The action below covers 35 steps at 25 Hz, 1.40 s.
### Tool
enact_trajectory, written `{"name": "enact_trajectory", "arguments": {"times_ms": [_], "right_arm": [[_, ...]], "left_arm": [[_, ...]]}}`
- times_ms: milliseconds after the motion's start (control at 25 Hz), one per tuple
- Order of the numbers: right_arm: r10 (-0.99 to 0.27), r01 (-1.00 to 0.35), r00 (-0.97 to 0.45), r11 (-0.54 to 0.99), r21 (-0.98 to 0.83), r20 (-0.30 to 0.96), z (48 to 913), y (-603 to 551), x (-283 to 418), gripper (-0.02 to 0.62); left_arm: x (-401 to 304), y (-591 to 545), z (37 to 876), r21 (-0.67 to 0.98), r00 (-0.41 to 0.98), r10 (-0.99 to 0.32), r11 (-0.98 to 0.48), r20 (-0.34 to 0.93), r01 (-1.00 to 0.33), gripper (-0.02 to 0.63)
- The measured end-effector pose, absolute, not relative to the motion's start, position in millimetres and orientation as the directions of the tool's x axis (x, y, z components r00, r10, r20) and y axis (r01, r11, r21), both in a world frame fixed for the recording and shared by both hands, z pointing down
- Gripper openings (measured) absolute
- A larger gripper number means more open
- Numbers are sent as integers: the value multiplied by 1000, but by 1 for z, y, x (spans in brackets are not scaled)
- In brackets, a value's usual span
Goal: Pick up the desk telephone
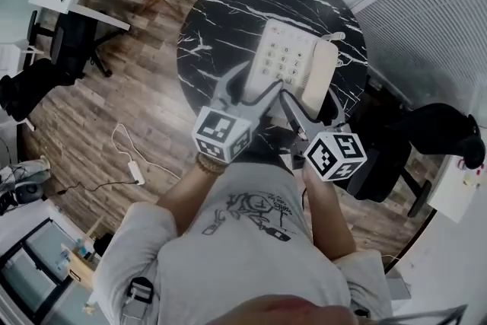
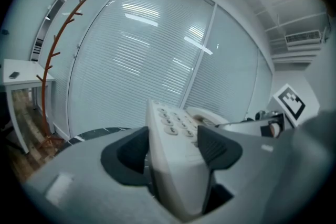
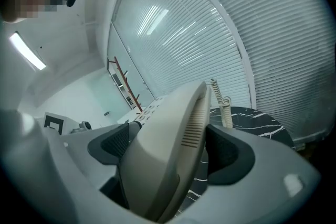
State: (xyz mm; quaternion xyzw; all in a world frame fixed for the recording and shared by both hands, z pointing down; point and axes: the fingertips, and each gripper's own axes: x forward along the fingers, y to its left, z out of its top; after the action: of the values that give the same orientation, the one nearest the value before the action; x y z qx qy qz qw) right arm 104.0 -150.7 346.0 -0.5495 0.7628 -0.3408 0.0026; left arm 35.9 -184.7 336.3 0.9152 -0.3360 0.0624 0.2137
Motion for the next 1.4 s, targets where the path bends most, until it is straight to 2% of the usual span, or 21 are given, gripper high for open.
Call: {"name": "enact_trajectory", "arguments": {"times_ms": [720, 1400], "right_arm": [[-875, -835, -394, 211, -509, 283, 270, -127, 97, 454], [-880, -836, -388, 210, -506, 275, 264, -126, 95, 453]], "left_arm": [[28, -160, 256, 293, 743, -644, -686, 180, -666, 281], [26, -158, 252, 289, 739, -650, -684, 174, -670, 278]]}}
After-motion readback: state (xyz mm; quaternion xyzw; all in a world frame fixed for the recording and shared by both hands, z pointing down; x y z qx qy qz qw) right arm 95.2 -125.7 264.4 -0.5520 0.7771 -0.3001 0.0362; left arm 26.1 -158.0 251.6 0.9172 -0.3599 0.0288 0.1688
